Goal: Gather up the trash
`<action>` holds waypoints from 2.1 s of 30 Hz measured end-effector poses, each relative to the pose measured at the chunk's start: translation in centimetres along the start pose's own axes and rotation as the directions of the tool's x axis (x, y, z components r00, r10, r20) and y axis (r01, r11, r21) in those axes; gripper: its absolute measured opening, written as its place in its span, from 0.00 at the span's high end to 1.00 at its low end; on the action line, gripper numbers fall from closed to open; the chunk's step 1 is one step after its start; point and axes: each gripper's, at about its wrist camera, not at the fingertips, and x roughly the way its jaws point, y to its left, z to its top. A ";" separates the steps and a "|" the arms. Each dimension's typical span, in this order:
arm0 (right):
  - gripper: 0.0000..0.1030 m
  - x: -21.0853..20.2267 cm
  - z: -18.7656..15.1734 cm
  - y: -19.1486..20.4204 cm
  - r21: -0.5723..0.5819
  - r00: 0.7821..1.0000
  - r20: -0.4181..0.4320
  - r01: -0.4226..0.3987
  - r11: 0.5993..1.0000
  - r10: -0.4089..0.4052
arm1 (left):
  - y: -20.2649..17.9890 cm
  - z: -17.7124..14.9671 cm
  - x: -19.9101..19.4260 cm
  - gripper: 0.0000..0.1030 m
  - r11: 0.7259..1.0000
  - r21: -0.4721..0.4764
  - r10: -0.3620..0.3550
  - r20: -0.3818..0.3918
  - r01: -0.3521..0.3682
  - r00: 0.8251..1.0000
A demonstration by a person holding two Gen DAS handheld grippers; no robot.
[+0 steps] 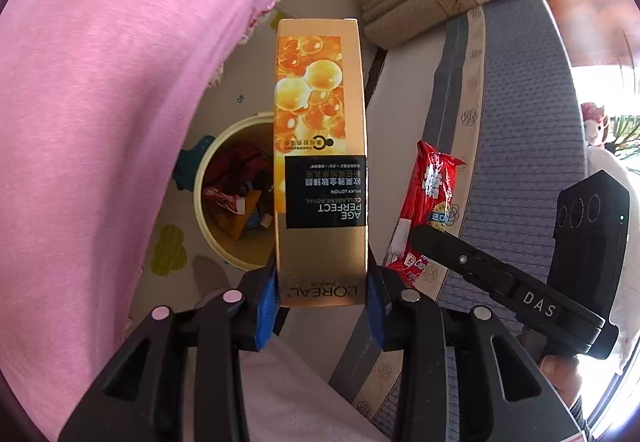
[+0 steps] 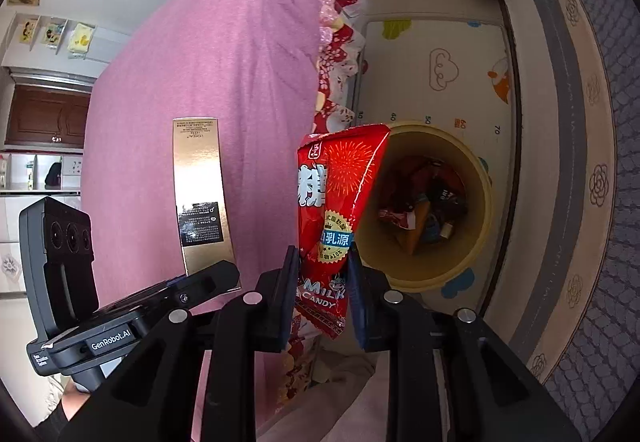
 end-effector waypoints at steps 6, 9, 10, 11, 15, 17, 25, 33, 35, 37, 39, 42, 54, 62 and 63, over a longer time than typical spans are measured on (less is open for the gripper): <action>0.76 0.4 0.9 -3.2 0.039 1.000 -0.027 0.002 0.999 -0.001 | -1.4 0.8 3.8 0.64 1.000 0.008 0.006 -0.059 -0.005 0.998; 0.66 1.0 1.1 -4.8 0.080 0.998 -0.070 0.008 0.997 -0.003 | -1.0 0.9 5.0 0.45 1.000 -0.027 -0.010 -0.100 0.007 0.995; 0.65 1.0 1.2 -5.1 0.080 0.998 -0.068 0.022 0.997 -0.017 | -1.0 1.0 5.6 0.39 0.999 -0.042 -0.017 -0.102 0.013 0.995; 0.65 0.9 1.1 -5.2 0.069 0.997 -0.065 0.037 0.997 -0.032 | -0.8 1.0 5.8 0.39 0.999 -0.049 -0.014 -0.104 0.009 0.995; 0.65 1.1 0.9 -6.2 0.074 0.996 -0.078 0.046 0.996 -0.040 | -0.3 1.1 7.0 0.37 0.997 -0.073 0.023 -0.133 -0.033 0.991; 0.65 1.4 0.8 -6.6 0.083 0.995 -0.087 0.049 0.995 -0.042 | -0.1 1.0 7.2 0.37 0.996 -0.069 0.040 -0.142 -0.050 0.989; 0.65 1.7 1.2 -5.8 0.071 0.996 -0.088 0.014 0.997 -0.008 | 0.6 1.0 7.0 0.35 0.997 -0.065 0.041 -0.143 -0.051 0.989; 0.65 1.1 1.5 -4.6 0.055 0.997 -0.076 0.015 0.998 -0.011 | -0.2 1.4 6.1 0.35 0.999 -0.043 0.024 -0.123 -0.029 0.992; 0.65 0.9 1.4 -4.1 0.044 0.997 -0.075 0.020 0.999 -0.017 | -0.3 1.4 5.8 0.35 0.999 -0.040 0.017 -0.116 -0.021 0.993; 0.65 0.7 1.3 -3.6 0.029 0.997 -0.074 0.028 0.999 -0.026 | -0.4 1.3 5.3 0.35 0.999 -0.036 0.005 -0.107 -0.009 0.994; 0.65 0.5 1.1 -3.0 0.014 0.997 -0.072 0.038 0.999 -0.037 | -0.4 1.3 4.7 0.35 0.999 -0.033 -0.003 -0.092 0.000 0.996; 0.65 0.2 1.0 -1.7 -0.013 0.997 -0.066 0.049 0.999 -0.050 | -0.1 1.3 3.4 0.35 0.999 -0.034 -0.019 -0.063 0.017 0.998; 0.65 2.0 -1.7 9.9 -0.217 0.993 -0.078 0.065 0.974 -0.083 | 7.1 -3.3 -5.1 0.35 0.989 -0.127 -0.059 0.103 0.072 0.993; 0.65 8.1 -9.0 23.4 -0.447 0.977 -0.194 -0.002 0.894 -0.094 | 19.1 -12.5 -14.2 0.35 0.945 -0.316 0.001 0.247 0.079 0.969; 0.65 9.0 -10.3 25.3 -0.481 0.973 -0.211 -0.016 0.876 -0.098 | 20.6 -13.7 -15.2 0.35 0.936 -0.342 0.015 0.263 0.079 0.965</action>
